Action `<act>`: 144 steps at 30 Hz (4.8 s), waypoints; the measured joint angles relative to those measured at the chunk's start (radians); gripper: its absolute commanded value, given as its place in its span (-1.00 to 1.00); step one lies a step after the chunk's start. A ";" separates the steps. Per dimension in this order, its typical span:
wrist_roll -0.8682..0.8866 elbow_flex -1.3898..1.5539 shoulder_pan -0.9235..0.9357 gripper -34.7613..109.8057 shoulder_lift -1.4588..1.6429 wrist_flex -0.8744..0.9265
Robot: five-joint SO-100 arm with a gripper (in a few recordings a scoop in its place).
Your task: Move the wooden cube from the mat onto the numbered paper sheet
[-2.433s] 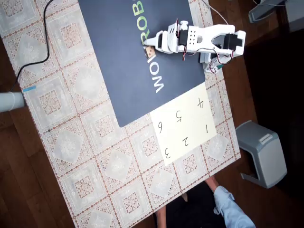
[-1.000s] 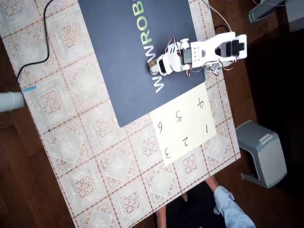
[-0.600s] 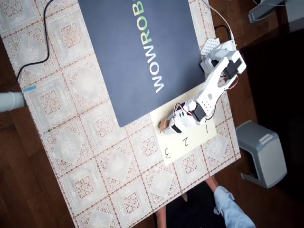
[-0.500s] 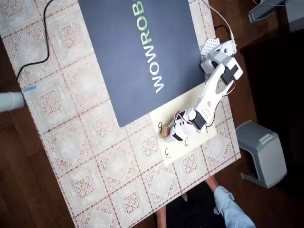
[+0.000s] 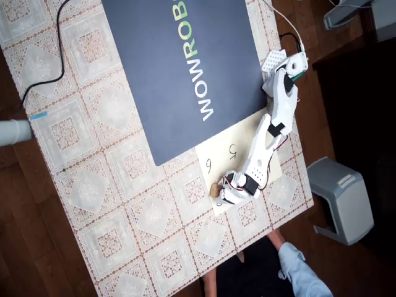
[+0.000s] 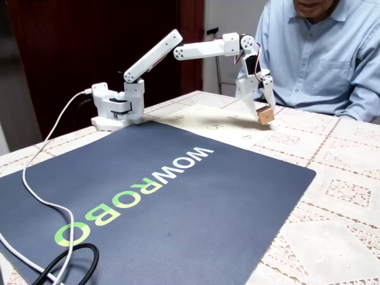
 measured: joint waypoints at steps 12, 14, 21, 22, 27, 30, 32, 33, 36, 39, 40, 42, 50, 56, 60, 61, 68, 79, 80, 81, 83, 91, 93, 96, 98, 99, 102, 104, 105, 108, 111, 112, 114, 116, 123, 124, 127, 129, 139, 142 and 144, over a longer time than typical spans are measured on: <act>0.025 -0.118 -0.005 -0.30 -0.063 0.054; 0.038 -0.118 -0.009 -0.26 -0.061 0.060; 0.064 -0.120 -0.009 -0.21 -0.061 0.052; 0.064 -0.120 -0.009 -0.21 -0.061 0.052; 0.055 -0.120 -0.009 -0.22 -0.061 0.052; 0.052 -0.120 -0.009 -0.22 -0.061 0.040; 0.052 -0.120 -0.009 -0.22 -0.061 0.037; 0.052 -0.120 -0.009 -0.22 -0.061 0.037; 0.052 -0.087 -0.009 -0.22 -0.041 0.023; 0.052 -0.031 -0.012 -0.21 0.020 0.006; 0.052 -0.025 -0.015 -0.21 0.038 -0.005; 0.052 -0.023 -0.026 -0.22 0.069 -0.006; 0.034 0.225 -0.043 -0.32 0.281 -0.038; 0.009 0.615 0.006 -0.30 0.597 -0.183; -0.014 0.874 0.123 -0.30 0.805 -0.285; -0.025 0.945 0.156 -0.30 0.861 -0.307; -0.014 1.500 0.437 -0.27 1.351 -0.448; 0.083 2.100 0.710 -0.06 2.293 -0.181; 0.087 2.125 0.747 -0.05 2.350 -0.155; 0.066 2.160 0.756 -0.03 2.414 -0.114; 0.048 2.207 0.808 -0.01 2.510 -0.069; 0.086 2.402 0.831 -0.45 2.660 -0.026; 0.095 2.427 0.825 -0.52 2.668 -0.041; 0.097 2.436 0.830 -0.52 2.668 -0.049; 0.092 2.436 0.828 -0.52 2.669 -0.049; 0.092 2.436 0.828 -0.52 2.669 -0.049; 0.092 2.436 0.828 -0.52 2.669 -0.049; 0.092 2.436 0.828 -0.52 2.669 -0.049; 0.092 2.436 0.828 -0.52 2.669 -0.049; 0.092 2.436 0.828 -0.52 2.669 -0.049; 0.097 2.436 0.828 -0.52 2.669 -0.049; 0.097 2.436 0.828 -0.52 2.669 -0.049; 0.097 2.436 0.828 -0.52 2.669 -0.049; 0.097 2.436 0.828 -0.52 2.669 -0.049; 0.097 2.436 0.828 -0.52 2.669 -0.049; 0.097 2.436 0.828 -0.52 2.669 -0.049; 0.097 2.436 0.828 -0.52 2.669 -0.049; 0.097 2.436 0.828 -0.52 2.669 -0.049; 0.097 2.436 0.828 -0.52 2.669 -0.049; 0.097 2.436 0.828 -0.52 2.669 -0.049; 0.097 2.436 0.828 -0.52 2.669 -0.049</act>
